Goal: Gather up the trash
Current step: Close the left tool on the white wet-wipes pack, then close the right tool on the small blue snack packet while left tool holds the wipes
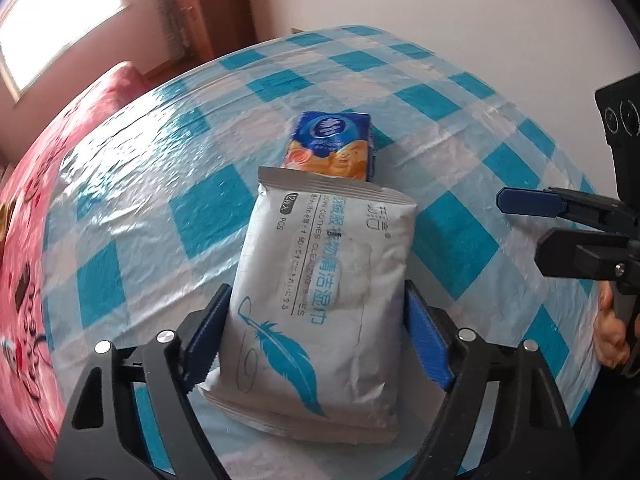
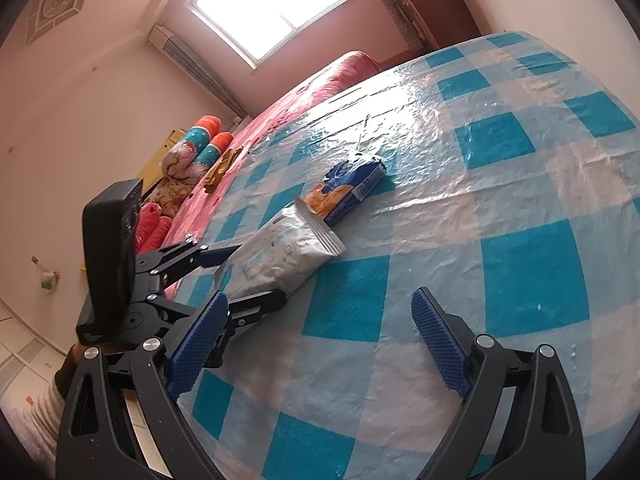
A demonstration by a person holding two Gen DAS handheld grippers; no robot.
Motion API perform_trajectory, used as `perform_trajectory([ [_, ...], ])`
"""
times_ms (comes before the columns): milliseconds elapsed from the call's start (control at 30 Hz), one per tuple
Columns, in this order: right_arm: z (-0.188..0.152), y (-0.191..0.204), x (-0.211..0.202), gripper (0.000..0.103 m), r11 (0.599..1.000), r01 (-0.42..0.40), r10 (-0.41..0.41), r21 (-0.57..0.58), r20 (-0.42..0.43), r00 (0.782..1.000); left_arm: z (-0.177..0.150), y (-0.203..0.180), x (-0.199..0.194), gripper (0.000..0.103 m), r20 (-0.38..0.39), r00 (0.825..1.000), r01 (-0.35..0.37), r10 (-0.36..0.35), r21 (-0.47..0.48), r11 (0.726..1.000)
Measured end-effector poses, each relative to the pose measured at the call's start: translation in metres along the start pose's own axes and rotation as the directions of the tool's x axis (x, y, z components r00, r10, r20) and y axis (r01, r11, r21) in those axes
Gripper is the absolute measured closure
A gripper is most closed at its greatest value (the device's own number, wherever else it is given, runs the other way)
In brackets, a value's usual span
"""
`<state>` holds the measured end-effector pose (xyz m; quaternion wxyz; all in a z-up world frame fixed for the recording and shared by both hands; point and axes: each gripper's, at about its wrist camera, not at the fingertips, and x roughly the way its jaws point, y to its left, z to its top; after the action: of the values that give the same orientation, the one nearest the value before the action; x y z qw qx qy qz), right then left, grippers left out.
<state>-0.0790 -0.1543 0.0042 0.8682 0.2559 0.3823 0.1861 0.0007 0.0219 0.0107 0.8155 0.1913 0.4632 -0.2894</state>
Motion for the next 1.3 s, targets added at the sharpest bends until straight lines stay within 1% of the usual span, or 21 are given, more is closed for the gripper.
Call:
perform_trajectory([
  [100,0.005,-0.003,0.004,0.011,1.000,0.022,-0.022,0.001,-0.007,1.000,-0.005,0.007,-0.005,0.025,0.013,1.000,-0.008,0.008,-0.071,0.997],
  [200,0.011,-0.003,0.009,0.011,0.999,0.035,-0.036,-0.024,-0.019,0.999,-0.013,0.014,-0.010,0.025,0.022,0.999,-0.022,0.026,-0.142,0.990],
  [333,0.018,0.002,0.019,0.011,0.993,0.079,-0.082,-0.091,-0.033,0.996,-0.027,0.023,-0.018,0.025,0.039,0.998,-0.040,0.050,-0.220,0.975],
  [467,0.029,0.005,0.033,0.011,0.979,0.128,-0.137,-0.161,-0.044,0.990,-0.039,0.029,-0.026,0.025,0.047,0.996,-0.065,0.080,-0.266,0.962],
  [600,0.042,0.012,0.053,0.011,0.941,0.212,-0.234,-0.265,-0.053,0.971,-0.047,0.034,-0.031,0.025,0.056,0.994,-0.072,0.094,-0.306,0.949],
  [733,0.056,0.013,0.072,0.010,0.918,0.247,-0.278,-0.312,-0.057,0.959,-0.051,0.037,-0.033,0.025,0.061,0.992,-0.082,0.108,-0.329,0.941],
  [900,0.065,0.018,0.090,0.008,0.898,0.254,-0.297,-0.359,-0.069,0.952,-0.054,0.043,-0.035,0.025,0.063,0.990,-0.097,0.128,-0.363,0.927],
  [1000,0.068,0.022,0.096,0.006,0.898,0.232,-0.281,-0.375,-0.081,0.956,-0.056,0.047,-0.035,0.025,0.059,0.987,-0.115,0.148,-0.384,0.916],
  [1067,0.071,0.024,0.101,0.005,0.893,0.229,-0.283,-0.388,-0.086,0.955,-0.057,0.050,-0.036,0.025,0.059,0.986,-0.120,0.155,-0.394,0.911],
  [1300,0.072,0.039,0.120,0.005,0.851,0.248,-0.325,-0.462,-0.094,0.941,-0.060,0.057,-0.038,0.025,0.053,0.982,-0.142,0.180,-0.420,0.896],
])
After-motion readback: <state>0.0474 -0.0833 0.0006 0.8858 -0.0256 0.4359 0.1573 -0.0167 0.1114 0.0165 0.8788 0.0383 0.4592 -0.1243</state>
